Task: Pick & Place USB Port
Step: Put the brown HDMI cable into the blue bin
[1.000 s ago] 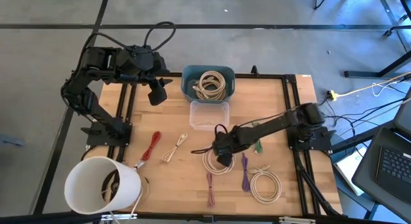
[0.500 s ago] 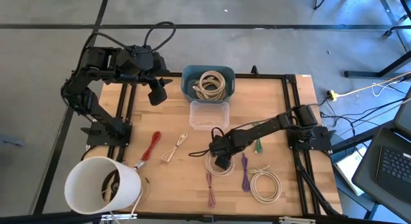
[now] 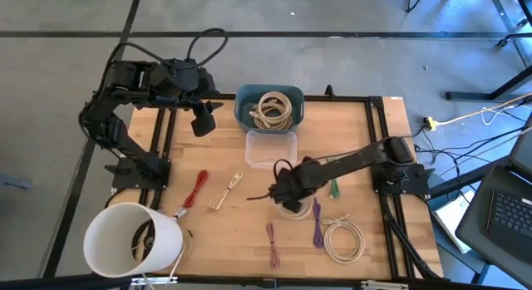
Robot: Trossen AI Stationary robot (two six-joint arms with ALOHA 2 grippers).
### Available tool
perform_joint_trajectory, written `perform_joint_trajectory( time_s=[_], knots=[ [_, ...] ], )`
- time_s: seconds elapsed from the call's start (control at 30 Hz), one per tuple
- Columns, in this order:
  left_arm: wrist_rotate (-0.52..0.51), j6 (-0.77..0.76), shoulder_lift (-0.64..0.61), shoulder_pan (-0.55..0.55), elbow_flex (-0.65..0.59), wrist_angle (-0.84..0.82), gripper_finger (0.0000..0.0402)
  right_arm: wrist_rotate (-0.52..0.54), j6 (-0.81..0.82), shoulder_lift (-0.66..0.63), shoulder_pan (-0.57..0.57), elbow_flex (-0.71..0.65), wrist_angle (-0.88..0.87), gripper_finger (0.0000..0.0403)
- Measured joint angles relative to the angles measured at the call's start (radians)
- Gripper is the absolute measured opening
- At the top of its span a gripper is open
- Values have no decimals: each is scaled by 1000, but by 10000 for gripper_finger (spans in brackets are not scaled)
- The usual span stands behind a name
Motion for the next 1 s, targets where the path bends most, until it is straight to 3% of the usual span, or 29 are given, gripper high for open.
perform_joint_trajectory(
  time_s=[0.27, 0.47, 0.6, 0.67, 0.83, 1.0],
  knots=[
    [0, 10, 0, 0, 0, 0, 144, 177, -86, -91, -39, 271, -151, 38],
    [0, 10, 0, 0, 0, 0, 143, 224, -399, -107, -251, 395, -51, 38],
    [0, 6, 0, 0, 0, 0, 144, 33, -632, -107, -460, 395, 134, 38],
    [0, 2, 0, 0, 0, 0, 143, -88, -662, -105, -565, 388, 198, 38],
    [0, 0, 0, 0, 0, 0, 143, -189, -690, -76, -760, 387, 325, 38],
    [-11, 1, 0, 0, 0, 0, 144, -289, -717, -15, -836, 387, 400, 38]
  ],
)
